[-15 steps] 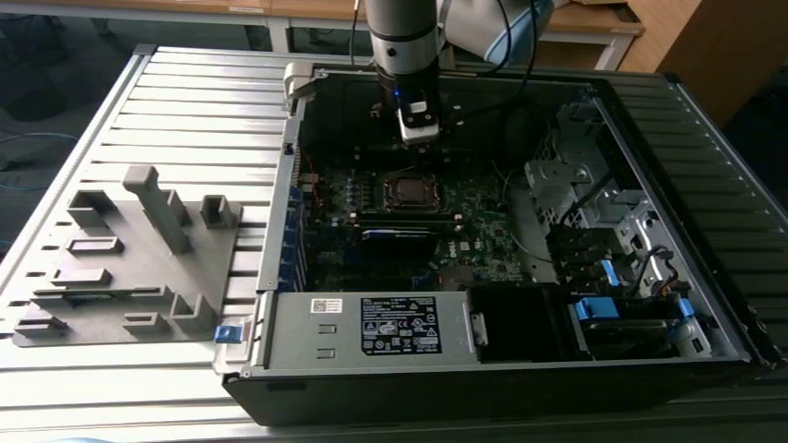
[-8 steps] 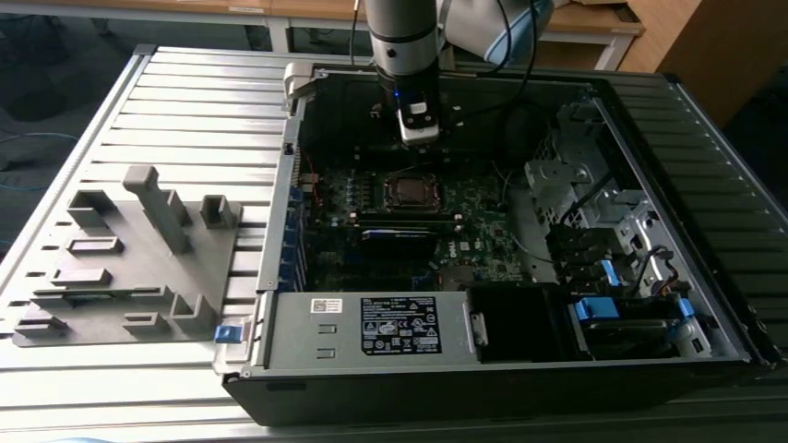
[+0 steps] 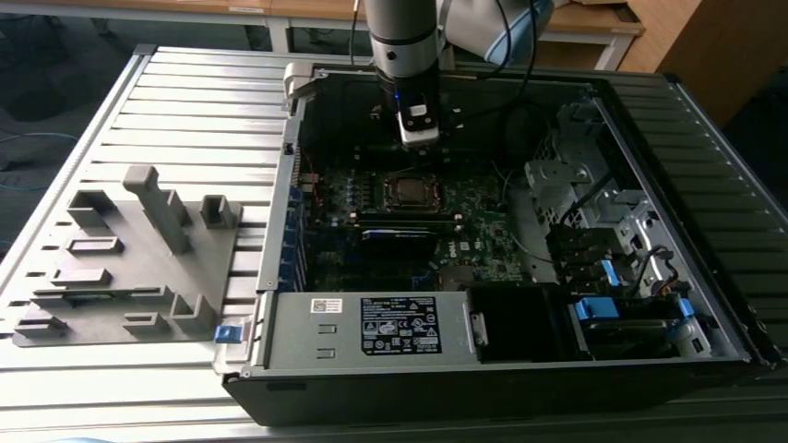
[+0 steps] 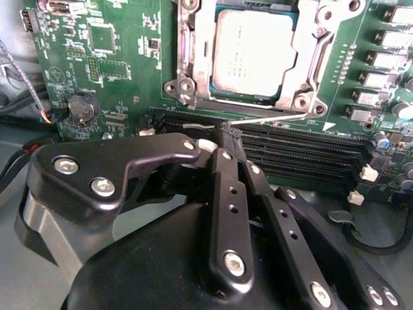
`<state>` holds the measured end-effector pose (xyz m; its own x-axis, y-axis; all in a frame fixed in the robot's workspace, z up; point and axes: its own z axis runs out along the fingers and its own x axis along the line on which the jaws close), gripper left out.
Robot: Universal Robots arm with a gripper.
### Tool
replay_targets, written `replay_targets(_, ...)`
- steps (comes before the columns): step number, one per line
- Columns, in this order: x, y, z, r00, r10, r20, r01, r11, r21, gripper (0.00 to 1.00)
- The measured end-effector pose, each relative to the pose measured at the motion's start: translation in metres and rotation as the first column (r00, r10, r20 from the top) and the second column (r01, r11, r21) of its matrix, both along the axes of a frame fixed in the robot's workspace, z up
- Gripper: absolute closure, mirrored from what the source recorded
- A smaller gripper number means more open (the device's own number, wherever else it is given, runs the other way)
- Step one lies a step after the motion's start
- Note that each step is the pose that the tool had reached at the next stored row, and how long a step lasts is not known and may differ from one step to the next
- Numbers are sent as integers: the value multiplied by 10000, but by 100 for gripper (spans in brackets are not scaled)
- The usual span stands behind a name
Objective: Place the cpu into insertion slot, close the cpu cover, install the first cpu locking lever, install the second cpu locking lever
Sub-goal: 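Install the first cpu locking lever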
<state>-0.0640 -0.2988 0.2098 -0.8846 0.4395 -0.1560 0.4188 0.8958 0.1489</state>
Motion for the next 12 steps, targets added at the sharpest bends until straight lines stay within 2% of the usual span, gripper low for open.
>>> replay_targets(7,-1,-15,-41,10000,-1,2,1,10000,-1,89)
replay_targets(12,0,-15,-44,10000,-1,3,1,10000,0,89)
